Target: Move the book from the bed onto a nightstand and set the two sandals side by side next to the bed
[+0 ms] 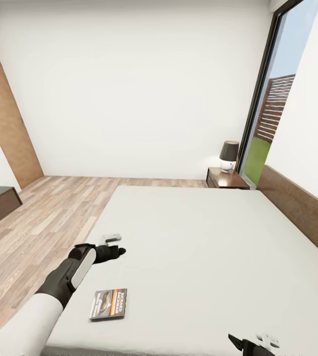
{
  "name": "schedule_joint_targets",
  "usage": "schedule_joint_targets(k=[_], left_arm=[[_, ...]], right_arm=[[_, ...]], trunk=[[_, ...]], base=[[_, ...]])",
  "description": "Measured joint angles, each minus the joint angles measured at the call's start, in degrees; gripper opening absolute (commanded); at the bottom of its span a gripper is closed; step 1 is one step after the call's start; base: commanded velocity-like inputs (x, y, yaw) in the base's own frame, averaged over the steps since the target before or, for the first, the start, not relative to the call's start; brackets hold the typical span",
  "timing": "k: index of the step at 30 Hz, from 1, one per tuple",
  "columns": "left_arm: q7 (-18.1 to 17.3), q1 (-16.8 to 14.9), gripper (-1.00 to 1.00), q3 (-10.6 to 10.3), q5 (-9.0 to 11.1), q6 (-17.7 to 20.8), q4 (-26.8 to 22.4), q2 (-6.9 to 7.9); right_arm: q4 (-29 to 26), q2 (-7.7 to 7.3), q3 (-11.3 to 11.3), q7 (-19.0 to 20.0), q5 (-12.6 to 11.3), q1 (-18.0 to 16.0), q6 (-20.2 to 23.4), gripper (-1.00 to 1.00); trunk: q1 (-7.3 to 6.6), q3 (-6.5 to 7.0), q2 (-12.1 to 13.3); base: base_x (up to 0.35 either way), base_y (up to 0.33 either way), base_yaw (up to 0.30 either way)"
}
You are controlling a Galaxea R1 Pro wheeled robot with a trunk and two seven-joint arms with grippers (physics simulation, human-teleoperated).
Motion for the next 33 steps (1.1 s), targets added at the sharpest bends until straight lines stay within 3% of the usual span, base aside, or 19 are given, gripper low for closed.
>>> schedule_joint_targets(k=[4,8,12,18,33], left_arm=[[3.7,-0.7,1.00,3.6,-0.1,-0.7,0.0,-1.26],[5.2,-0.8,1.00,9.3,0.0,-2.7,0.1,-1.56],[5.3,-0.8,1.00,11.8,0.1,-3.3,0.2,-1.57],[5.3,-0.8,1.00,12.5,0.0,-3.4,0.1,-1.44],[5.5,-0.7,1.00,11.9,-0.2,-6.5,0.0,-1.82]], right_arm=[[0.0,-0.04,0.0,0.0,0.0,0.0,0.1,1.00],[0.0,-0.08,0.0,0.0,-0.1,0.0,0.1,1.00],[0.0,-0.08,0.0,0.0,-0.1,0.0,0.2,1.00],[0.0,-0.09,0.0,0.0,-0.1,0.0,0.2,1.00],[0.0,-0.09,0.0,0.0,0.0,0.0,0.2,1.00]], trunk=[[0.00,-0.36,0.0],[0.00,-0.72,0.0],[0.00,-1.07,0.0],[0.00,-1.61,0.0],[0.00,-2.95,0.0]], base=[[0.000,0.000,0.000],[0.000,0.000,0.000],[0.000,0.000,0.000],[0.000,0.000,0.000],[0.000,0.000,0.000]])
